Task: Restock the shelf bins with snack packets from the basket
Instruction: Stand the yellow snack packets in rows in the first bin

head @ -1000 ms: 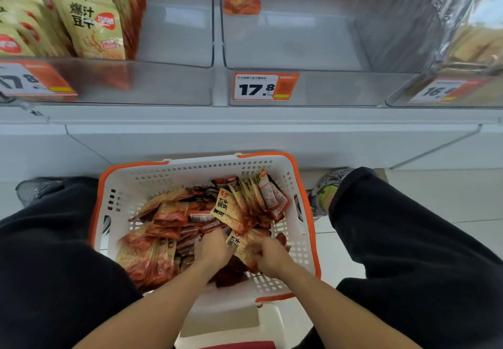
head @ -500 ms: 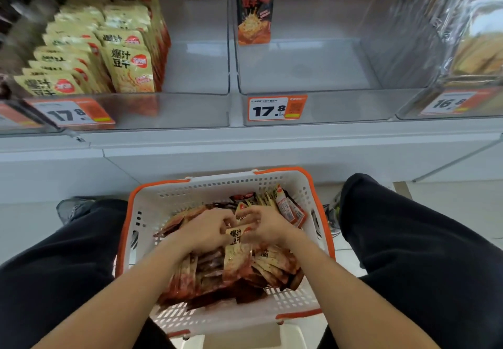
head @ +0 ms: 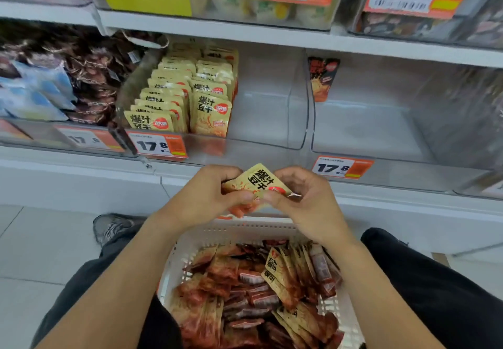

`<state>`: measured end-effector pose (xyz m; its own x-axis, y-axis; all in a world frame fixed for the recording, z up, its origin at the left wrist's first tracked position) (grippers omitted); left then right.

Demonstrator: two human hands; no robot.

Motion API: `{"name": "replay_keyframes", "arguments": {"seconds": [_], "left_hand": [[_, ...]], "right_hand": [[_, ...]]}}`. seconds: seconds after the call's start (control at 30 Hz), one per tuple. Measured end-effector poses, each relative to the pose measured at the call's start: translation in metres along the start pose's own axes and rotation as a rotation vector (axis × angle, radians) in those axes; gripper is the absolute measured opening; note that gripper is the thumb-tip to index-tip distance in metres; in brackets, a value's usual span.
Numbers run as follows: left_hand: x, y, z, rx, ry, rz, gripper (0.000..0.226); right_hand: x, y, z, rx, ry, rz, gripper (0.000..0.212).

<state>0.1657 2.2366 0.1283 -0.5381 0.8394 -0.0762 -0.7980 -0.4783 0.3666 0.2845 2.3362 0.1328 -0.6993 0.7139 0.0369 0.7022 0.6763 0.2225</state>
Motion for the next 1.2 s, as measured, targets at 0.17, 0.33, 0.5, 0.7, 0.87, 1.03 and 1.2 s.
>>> {"name": "replay_keyframes", "arguments": {"seconds": [0.17,0.33,0.5,0.7,0.87,1.03,1.2], "left_hand": [[-0.003,0.042,0.037,0.101,-0.317,0.318,0.016],[-0.002,0.096,0.020,0.669,-0.344,0.806,0.066],[0.008,0.112,-0.006,0.713,-0.177,0.831,0.080],[0.010,0.116,-0.010,0.637,-0.168,0.809,0.076],[0.011,0.116,-0.007,0.601,-0.185,0.835,0.071],[0.013,0.115,-0.009,0.567,-0.160,0.854,0.046],[0.015,0.108,-0.009,0.645,-0.171,0.851,0.047]], "right_hand": [[0.016,-0.003,-0.080,-0.372,0.398,0.101,0.019],[0.033,-0.006,-0.147,-0.297,0.642,0.347,0.023],[0.099,-0.040,-0.132,-0.363,0.478,0.277,0.030],[0.155,-0.098,-0.077,-0.771,0.279,0.078,0.042],[0.162,-0.108,-0.065,-0.815,0.240,0.058,0.049],[0.165,-0.105,-0.070,-0.760,0.246,0.112,0.040],[0.159,-0.110,-0.074,-0.739,0.317,0.141,0.045]]}}
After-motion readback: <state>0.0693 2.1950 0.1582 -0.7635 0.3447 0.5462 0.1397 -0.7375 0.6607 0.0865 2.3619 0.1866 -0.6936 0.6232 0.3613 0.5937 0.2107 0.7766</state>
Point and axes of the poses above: each hand's wrist, its own x-axis towards the middle knuckle, its own y-axis out of the back of the hand, z = x × y, the point moved 10 cm from there along x, towards the middle knuckle, and after that the axes turned 9 degrees about z, right-handed, at the moved point
